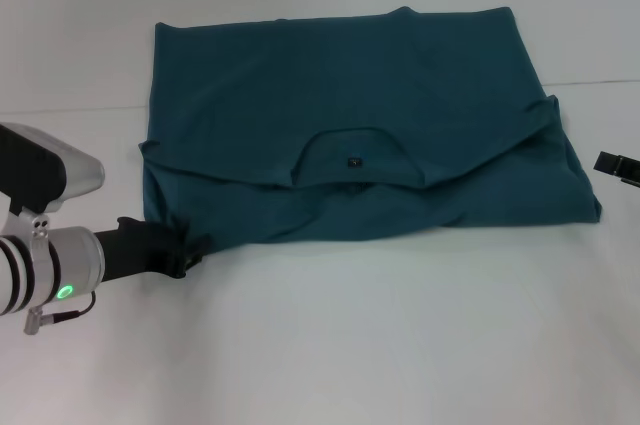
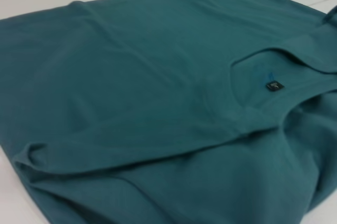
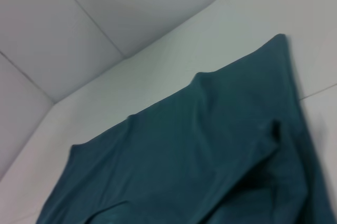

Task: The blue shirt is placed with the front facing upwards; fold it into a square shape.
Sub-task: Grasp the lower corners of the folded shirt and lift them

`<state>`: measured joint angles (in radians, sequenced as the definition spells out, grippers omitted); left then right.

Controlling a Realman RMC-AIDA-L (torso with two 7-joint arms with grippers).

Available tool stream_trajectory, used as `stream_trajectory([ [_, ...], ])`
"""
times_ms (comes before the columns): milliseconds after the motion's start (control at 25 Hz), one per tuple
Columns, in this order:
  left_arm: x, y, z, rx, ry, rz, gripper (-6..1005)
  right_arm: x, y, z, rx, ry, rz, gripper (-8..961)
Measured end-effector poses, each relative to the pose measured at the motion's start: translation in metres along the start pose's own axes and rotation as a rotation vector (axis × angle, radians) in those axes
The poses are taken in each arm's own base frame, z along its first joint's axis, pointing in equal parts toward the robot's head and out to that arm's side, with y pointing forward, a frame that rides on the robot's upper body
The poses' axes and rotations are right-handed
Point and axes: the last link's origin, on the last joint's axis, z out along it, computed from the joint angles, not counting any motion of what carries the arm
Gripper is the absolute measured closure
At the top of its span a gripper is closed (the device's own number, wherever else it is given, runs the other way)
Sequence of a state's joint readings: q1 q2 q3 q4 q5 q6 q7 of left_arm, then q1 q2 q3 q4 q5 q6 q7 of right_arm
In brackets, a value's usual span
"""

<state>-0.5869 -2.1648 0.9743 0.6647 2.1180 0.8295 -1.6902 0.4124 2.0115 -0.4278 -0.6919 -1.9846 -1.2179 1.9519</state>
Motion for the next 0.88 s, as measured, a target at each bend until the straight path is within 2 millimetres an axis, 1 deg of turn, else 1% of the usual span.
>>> stream_trajectory([
  [160, 0.001, -0.001, -0.001, 0.001, 0.005, -0.002, 662, -0.006, 0.006, -0.010, -0.070, 0.042, -0.057, 265],
  [240, 0.001, 0.000, -0.001, -0.001, 0.003, 0.002, 720, -0.013, 0.010, -0.020, -0.123, 0.086, -0.107, 262],
  [360, 0.004, 0.001, -0.001, -0.010, 0.007, 0.006, 806, -0.032, 0.012, -0.037, -0.141, 0.160, -0.191, 258],
  [480, 0.009, 0.001, -0.002, -0.019, 0.016, 0.014, 892, -0.052, 0.013, -0.049, -0.080, 0.217, -0.281, 242],
  [640, 0.016, 0.001, -0.006, -0.027, 0.033, 0.008, 937, -0.074, 0.019, -0.052, 0.017, 0.226, -0.338, 220],
  [800, 0.018, 0.000, -0.008, -0.032, 0.038, 0.004, 937, -0.076, 0.022, -0.048, 0.016, 0.231, -0.333, 199],
  [880, 0.019, 0.000, -0.009, -0.030, 0.039, 0.000, 938, -0.074, 0.021, -0.045, 0.021, 0.240, -0.333, 125],
])
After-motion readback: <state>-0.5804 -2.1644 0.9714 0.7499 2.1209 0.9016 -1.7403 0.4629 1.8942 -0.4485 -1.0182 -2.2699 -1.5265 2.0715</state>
